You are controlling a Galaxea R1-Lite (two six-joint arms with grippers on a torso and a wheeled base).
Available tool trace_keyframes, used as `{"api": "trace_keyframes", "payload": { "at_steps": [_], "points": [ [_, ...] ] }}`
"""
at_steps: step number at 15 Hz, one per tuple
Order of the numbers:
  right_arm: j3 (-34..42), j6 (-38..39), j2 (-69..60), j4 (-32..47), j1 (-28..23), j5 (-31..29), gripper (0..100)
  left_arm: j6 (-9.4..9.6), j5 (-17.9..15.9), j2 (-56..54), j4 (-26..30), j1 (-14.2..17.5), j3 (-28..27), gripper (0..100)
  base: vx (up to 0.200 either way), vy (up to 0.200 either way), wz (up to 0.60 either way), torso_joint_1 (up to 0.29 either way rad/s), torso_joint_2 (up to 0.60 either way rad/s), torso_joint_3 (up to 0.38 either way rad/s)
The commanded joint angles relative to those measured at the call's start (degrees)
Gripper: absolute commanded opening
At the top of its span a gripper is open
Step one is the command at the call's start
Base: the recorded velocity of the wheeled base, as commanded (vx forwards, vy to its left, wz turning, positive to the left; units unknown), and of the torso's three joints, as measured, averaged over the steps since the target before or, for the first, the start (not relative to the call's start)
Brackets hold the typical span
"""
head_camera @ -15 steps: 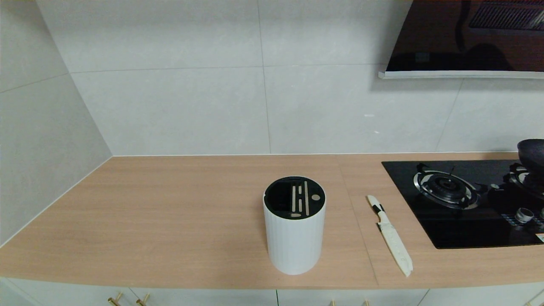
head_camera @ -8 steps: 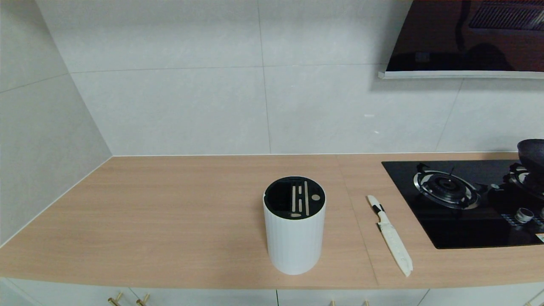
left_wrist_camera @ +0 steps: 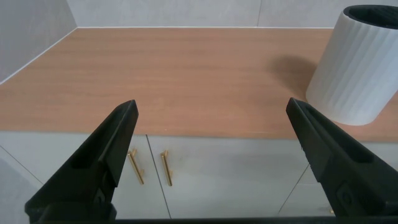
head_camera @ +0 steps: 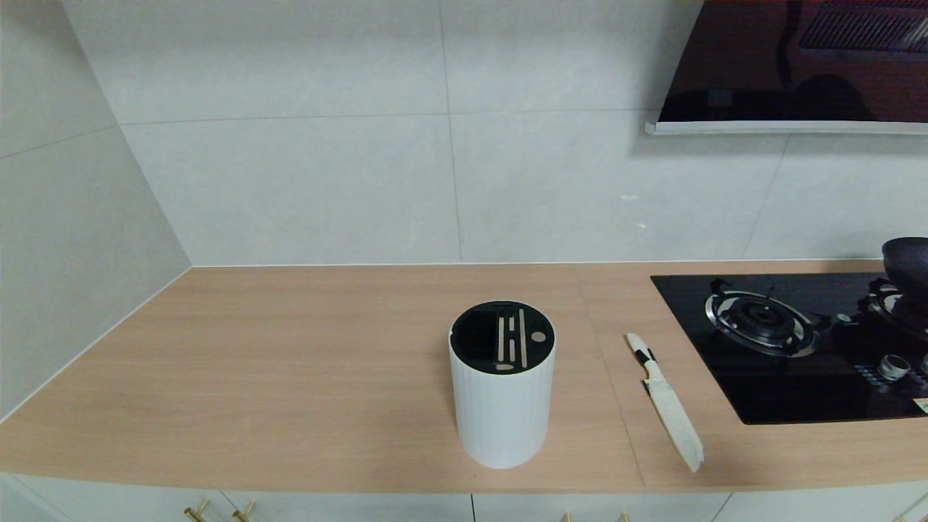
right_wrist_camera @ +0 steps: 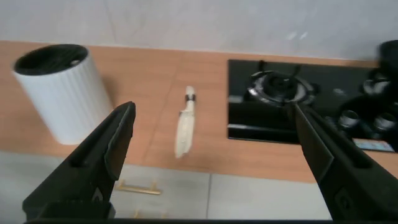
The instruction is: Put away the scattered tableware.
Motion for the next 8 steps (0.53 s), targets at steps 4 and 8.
{"api": "trace_keyframes", "payload": {
  "at_steps": [4, 8],
  "points": [
    [-13.7, 2.1, 44.6, -11.6, 8.9, -2.9, 100, -0.02, 0.0, 0.0, 0.0, 0.0, 0.0, 100, 0.000, 0.000, 0.00, 0.000, 0.00, 0.000],
    [-18.4, 2.0, 62.1, -15.5, 10.0, -4.4, 100, -0.02, 0.0, 0.0, 0.0, 0.0, 0.0, 100, 0.000, 0.000, 0.00, 0.000, 0.00, 0.000]
  ]
}}
